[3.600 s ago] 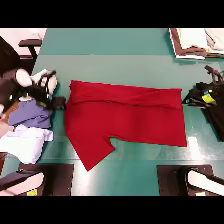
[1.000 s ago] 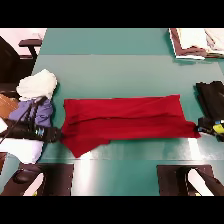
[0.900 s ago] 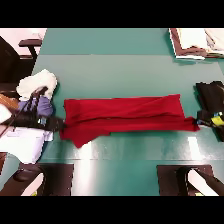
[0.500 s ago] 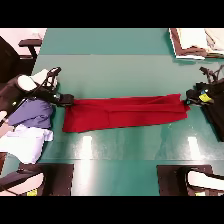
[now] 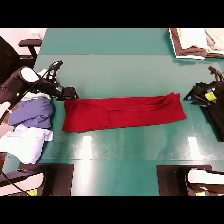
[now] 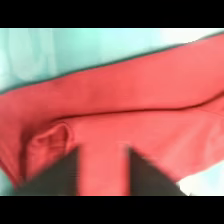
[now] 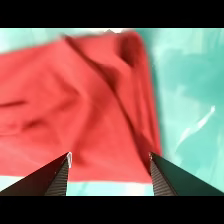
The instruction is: Fold the shirts.
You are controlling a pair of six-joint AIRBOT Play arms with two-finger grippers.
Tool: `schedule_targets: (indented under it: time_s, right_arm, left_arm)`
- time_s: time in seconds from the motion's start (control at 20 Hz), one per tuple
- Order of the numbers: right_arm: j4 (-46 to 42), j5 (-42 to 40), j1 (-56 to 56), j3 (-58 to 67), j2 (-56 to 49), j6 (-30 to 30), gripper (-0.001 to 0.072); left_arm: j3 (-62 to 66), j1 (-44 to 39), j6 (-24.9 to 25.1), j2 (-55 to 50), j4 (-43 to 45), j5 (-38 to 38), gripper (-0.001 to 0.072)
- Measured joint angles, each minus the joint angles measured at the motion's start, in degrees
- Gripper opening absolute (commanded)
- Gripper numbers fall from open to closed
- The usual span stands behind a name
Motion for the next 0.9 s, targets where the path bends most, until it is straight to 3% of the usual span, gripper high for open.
schedule_targets:
  time_s: [0.4,0.5,0.6,0.65,0.9]
  right_arm:
    - [9.7,-2.7,-6.6,-6.8,-5.9,-6.4,0.0569]
    - [11.9,-2.9,-4.6,-7.1,-7.7,-6.9,0.0360]
    - [12.2,-4.2,-2.4,-7.3,-8.8,-7.4,0.0068]
    - [12.3,-4.7,-1.4,-7.3,-9.0,-7.6,0.0016]
    - [13.6,-3.8,0.7,-3.4,-5.0,-9.0,0.0015]
  left_arm:
    - [0.5,-7.3,-1.1,-0.7,-4.4,2.1,0.0026]
    - [0.5,-10.4,-2.2,-1.4,-5.0,4.2,0.0026]
    - [0.7,-13.5,-2.8,-2.6,-5.9,6.4,0.0025]
    - [1.0,-14.9,-3.0,-3.4,-6.6,7.5,0.0026]
    - [6.4,-21.4,-3.5,-10.8,-9.2,10.3,0.0025]
